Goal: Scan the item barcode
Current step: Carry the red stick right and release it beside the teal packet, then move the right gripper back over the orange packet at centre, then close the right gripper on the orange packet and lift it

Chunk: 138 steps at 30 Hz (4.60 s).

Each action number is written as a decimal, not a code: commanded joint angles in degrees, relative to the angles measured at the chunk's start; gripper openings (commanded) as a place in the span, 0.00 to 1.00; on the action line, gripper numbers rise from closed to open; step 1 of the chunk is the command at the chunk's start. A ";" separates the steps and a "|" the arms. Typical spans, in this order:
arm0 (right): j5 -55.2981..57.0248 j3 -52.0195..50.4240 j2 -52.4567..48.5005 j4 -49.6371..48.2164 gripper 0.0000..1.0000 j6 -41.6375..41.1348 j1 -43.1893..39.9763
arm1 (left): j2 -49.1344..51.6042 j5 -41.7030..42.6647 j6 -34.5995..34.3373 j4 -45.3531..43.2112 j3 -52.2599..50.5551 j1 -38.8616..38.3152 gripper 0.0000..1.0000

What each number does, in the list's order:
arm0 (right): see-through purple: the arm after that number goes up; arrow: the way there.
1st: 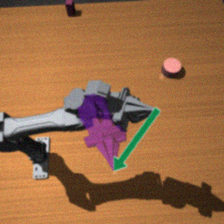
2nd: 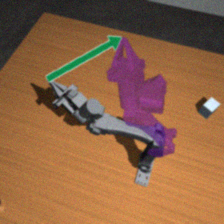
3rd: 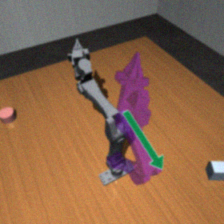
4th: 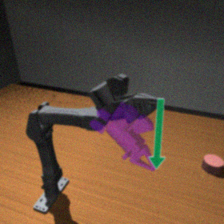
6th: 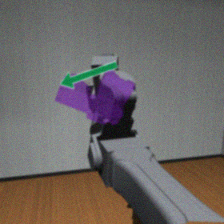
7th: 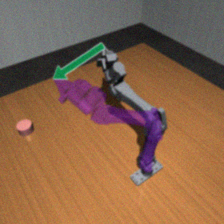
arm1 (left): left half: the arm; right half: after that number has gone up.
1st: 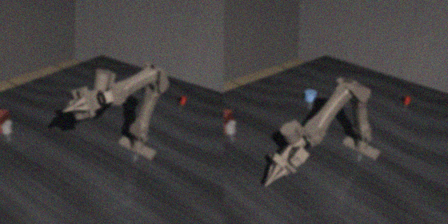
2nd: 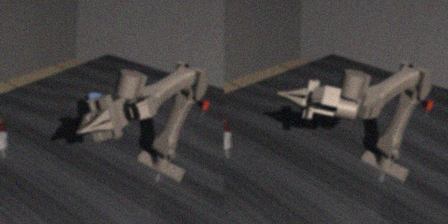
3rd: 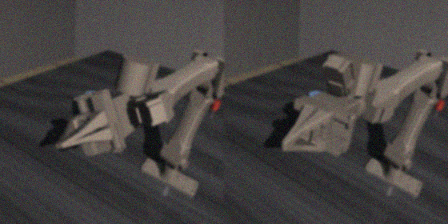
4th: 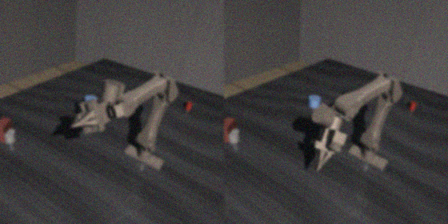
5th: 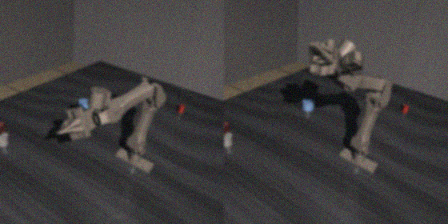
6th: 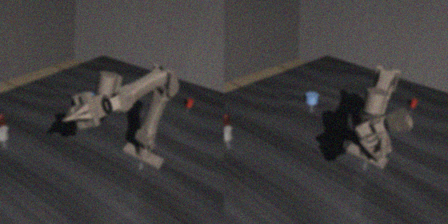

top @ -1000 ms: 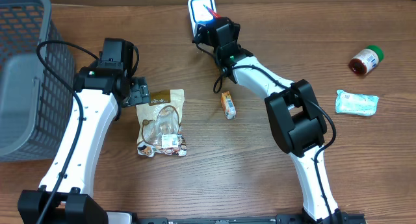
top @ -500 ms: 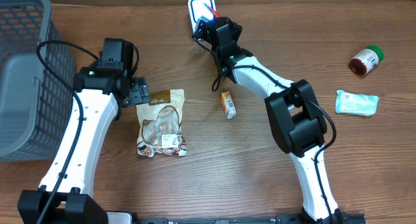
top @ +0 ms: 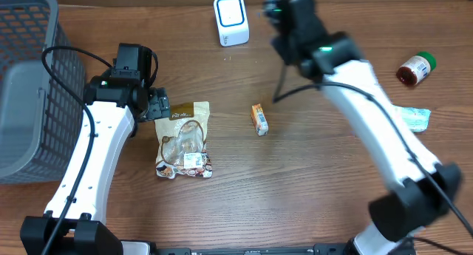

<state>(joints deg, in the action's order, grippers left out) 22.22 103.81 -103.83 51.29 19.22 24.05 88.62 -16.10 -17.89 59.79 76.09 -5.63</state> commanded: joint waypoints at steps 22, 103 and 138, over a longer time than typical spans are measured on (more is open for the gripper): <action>-19.26 -28.85 0.07 -2.23 0.62 -20.85 -35.76 | 0.20 -0.39 0.07 -0.11 0.13 -0.07 1.00; -31.76 -37.11 -6.58 -21.64 0.28 -43.50 8.02 | 0.20 -0.39 0.07 -0.11 0.13 -0.07 1.00; -48.28 -35.43 13.18 -18.88 0.04 -42.80 3.04 | 0.20 -0.39 0.07 -0.11 0.13 -0.07 1.00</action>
<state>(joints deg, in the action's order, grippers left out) -17.12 67.40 -91.48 33.08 -23.94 28.45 88.62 -16.12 -17.89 59.79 76.12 -5.63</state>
